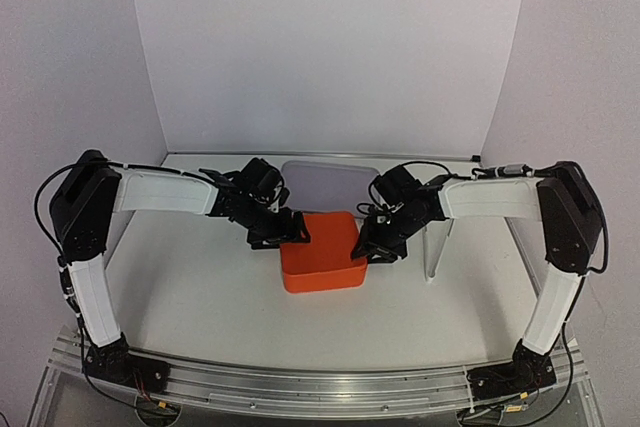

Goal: Pack the chocolate

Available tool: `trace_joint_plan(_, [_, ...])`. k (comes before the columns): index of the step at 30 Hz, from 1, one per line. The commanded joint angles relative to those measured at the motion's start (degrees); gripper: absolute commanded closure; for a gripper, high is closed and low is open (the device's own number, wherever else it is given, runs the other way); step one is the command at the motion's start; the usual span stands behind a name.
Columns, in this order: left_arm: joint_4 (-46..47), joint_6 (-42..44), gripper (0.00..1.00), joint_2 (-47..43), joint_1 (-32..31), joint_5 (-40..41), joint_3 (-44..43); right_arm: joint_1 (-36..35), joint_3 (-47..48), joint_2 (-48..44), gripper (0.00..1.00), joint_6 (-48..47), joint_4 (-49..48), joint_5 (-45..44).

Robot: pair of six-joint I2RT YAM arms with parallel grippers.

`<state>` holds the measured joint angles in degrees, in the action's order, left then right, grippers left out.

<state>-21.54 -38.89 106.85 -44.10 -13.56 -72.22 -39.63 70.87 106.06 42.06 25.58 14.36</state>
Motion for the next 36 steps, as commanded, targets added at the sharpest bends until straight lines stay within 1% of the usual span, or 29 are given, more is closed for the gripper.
trace_joint_plan(1, [4.28,4.19,0.18,2.6,-0.19,-2.88,-4.08,-1.57,-2.03,-2.11,0.63,0.06,0.46,1.8])
trace_joint_plan(5, [5.81,4.06,0.18,4.87,-0.19,-5.11,-4.31,-2.28,-3.21,-2.69,0.63,1.02,-0.74,4.03])
trace_joint_plan(10, [5.89,3.91,0.17,5.36,-0.17,-6.21,-4.26,-2.23,-3.38,-2.8,0.61,0.43,-0.78,1.31])
trace_joint_plan(15, [4.82,3.36,0.14,3.62,-0.08,-4.07,-4.62,-1.38,-3.97,-4.71,0.55,1.09,-0.11,-0.78])
trace_joint_plan(16, [4.61,3.0,0.13,3.16,0.07,-3.59,-4.95,-0.98,-4.32,-5.33,0.52,1.53,0.05,-1.3])
trace_joint_plan(18, [3.35,2.57,0.08,2.48,0.22,-2.5,-7.17,-0.5,-4.9,-7.03,0.46,1.35,0.39,-2.57])
trace_joint_plan(20, [0.82,2.1,0.02,1.57,0.26,1.86,-9.6,-0.22,-5.2,-8.94,0.36,0.85,1.09,-4.39])
trace_joint_plan(22, [-3.73,1.28,0.0,0.36,0.39,8.24,-12.08,0.59,-5.23,-10.87,0.27,0.25,2.18,-6.21])
trace_joint_plan(24, [-9.91,0.13,0.0,-1.87,0.86,17.44,-13.5,2.04,-5.44,-13.21,0.14,-0.79,3.53,-8.98])
trace_joint_plan(26, [-11.89,-1.26,0.0,-5.44,2.06,23.13,-12.05,5.11,-6.57,-16.23,0.12,-1.61,4.26,-11.87])
trace_joint_plan(29, [-10.95,-1.95,0.0,-11.85,5.99,25.09,-8.47,8.86,-7.83,-19.93,0.11,-2.89,4.88,-15.4])
trace_joint_plan(30, [-11.28,-2.43,0.0,-13.77,7.74,26.12,-7.48,9.53,-7.94,-21.48,0.1,-3.81,5.64,-18.93])
trace_joint_plan(33, [-11.75,-2.85,0.0,-20.2,10.89,30.67,-4.26,9.82,-8.51,-25.46,0.1,-7.84,6.64,-28.52])
trace_joint_plan(36, [-11.64,-3.45,0.0,-25.28,12.73,31.96,-1.33,9.83,-9.26,-28.16,0.09,-10.07,6.62,-34.94])
